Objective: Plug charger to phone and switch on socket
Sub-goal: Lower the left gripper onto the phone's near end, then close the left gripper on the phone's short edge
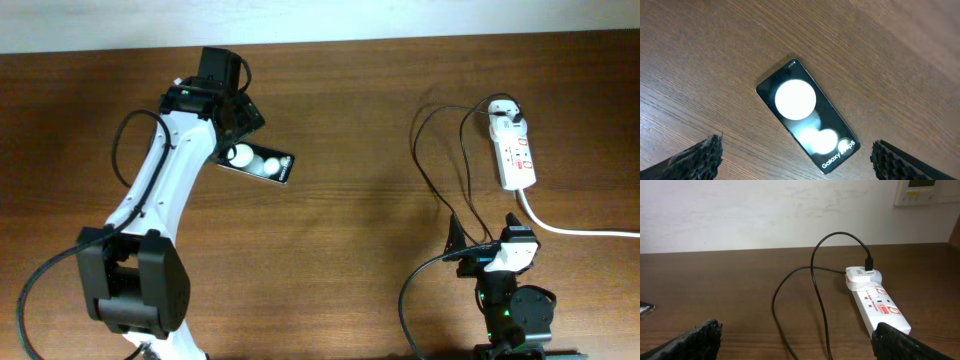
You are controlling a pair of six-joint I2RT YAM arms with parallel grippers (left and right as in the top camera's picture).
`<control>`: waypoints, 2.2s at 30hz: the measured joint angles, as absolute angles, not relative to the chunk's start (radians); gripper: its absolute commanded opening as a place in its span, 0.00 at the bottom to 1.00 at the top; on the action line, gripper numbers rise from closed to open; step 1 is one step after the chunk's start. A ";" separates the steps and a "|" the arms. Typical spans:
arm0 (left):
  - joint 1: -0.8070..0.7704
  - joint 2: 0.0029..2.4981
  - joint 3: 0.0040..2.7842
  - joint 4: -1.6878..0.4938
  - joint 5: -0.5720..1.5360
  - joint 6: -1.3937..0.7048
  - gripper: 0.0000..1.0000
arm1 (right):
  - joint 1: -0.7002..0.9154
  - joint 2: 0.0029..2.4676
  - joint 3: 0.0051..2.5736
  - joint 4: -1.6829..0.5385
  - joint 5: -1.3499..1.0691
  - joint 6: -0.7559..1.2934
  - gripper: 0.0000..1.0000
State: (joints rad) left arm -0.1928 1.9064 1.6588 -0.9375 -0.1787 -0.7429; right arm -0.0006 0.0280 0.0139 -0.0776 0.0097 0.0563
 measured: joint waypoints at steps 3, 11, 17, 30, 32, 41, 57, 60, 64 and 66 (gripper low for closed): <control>-0.177 1.906 1.659 -0.937 -0.185 -0.813 0.99 | -0.001 0.028 0.014 -0.078 0.010 0.056 0.99; -0.161 1.921 1.660 -0.935 -0.179 -0.975 0.99 | -0.001 0.028 0.014 -0.078 0.010 0.056 0.99; -0.161 2.095 1.663 -0.835 -0.070 -1.019 0.98 | -0.001 0.028 0.014 -0.078 0.010 0.056 0.99; -0.162 2.202 1.664 -0.828 0.031 -1.030 0.98 | -0.001 0.028 0.014 -0.078 0.010 0.056 0.99; -0.163 2.202 1.664 -0.833 0.043 -1.030 0.99 | -0.001 0.028 0.014 -0.078 0.010 0.056 0.99; -0.184 2.215 1.673 -0.838 0.056 -1.082 0.99 | -0.001 0.028 0.014 -0.078 0.010 0.056 0.99; -0.228 2.284 1.754 -0.891 -0.039 -1.102 0.99 | -0.001 0.028 0.014 -0.078 0.010 0.056 0.99; -0.252 2.288 1.753 -0.894 -0.095 -1.097 0.99 | -0.001 0.028 0.014 -0.078 0.010 0.056 0.99; -0.273 2.293 1.753 -0.895 -0.151 -1.093 0.99 | -0.001 0.028 0.014 -0.078 0.010 0.056 0.99; -0.277 2.294 1.753 -0.896 -0.162 -1.093 0.99 | -0.001 0.028 0.014 -0.078 0.010 0.056 0.99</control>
